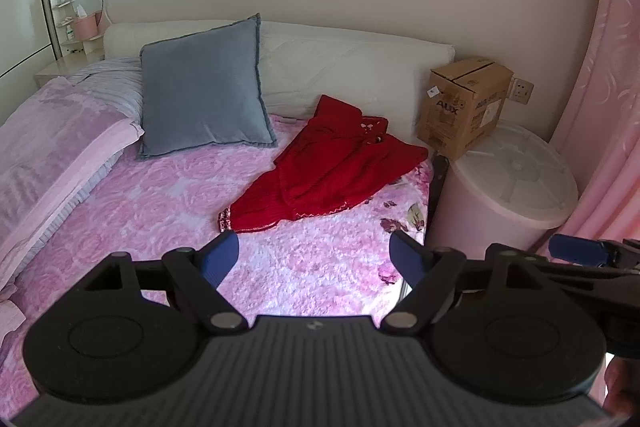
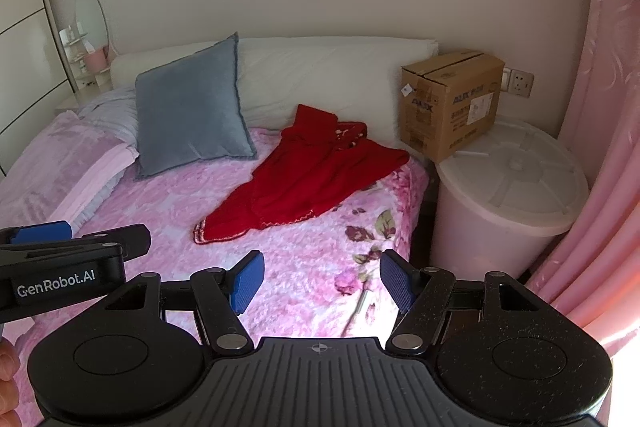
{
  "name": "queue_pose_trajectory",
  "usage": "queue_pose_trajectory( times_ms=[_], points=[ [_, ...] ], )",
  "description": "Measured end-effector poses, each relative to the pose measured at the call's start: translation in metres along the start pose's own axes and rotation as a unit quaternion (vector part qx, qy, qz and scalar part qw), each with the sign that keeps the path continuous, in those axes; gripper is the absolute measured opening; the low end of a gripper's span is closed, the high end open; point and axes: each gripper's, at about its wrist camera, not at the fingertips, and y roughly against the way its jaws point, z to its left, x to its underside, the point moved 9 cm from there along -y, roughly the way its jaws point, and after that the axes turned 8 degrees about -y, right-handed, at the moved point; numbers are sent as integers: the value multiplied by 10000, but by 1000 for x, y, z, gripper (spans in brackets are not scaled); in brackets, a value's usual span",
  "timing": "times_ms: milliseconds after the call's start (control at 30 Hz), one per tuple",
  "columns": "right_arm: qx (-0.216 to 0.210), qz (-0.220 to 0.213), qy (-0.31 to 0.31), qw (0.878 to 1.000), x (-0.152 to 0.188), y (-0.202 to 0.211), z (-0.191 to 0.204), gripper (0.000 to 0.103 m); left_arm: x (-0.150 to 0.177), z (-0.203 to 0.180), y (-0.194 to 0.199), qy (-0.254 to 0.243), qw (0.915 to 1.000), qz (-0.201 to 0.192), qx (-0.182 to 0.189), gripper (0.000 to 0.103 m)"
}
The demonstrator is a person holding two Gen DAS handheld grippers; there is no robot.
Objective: Fold clothes
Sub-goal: 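Move both tools toward the red sweater lying on the bed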
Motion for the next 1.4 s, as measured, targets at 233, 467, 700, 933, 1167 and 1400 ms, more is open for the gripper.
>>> queue_pose_trajectory(
  times_ms=[233,467,700,933,1167,1400],
  points=[
    [11,5,1,10000,3,2,10,68,-4,-17,-9,-19,10000,4,-22,80],
    [9,43,-1,10000,-13,-5,-15,68,-9,-24,-18,-24,10000,34,32,80],
    [-11,28,22,10000,-15,-6,-11,68,-12,-17,-21,21,10000,34,72,80],
    [2,38,39,10000,-20,-12,-7,68,-15,-7,-26,56,9999,69,62,80],
    [6,76,84,9999,-23,-18,-7,68,-13,0,-31,91,9999,108,94,80],
    [22,75,100,9999,-24,-21,-5,68,-15,5,-34,79,9998,102,144,80]
  ],
)
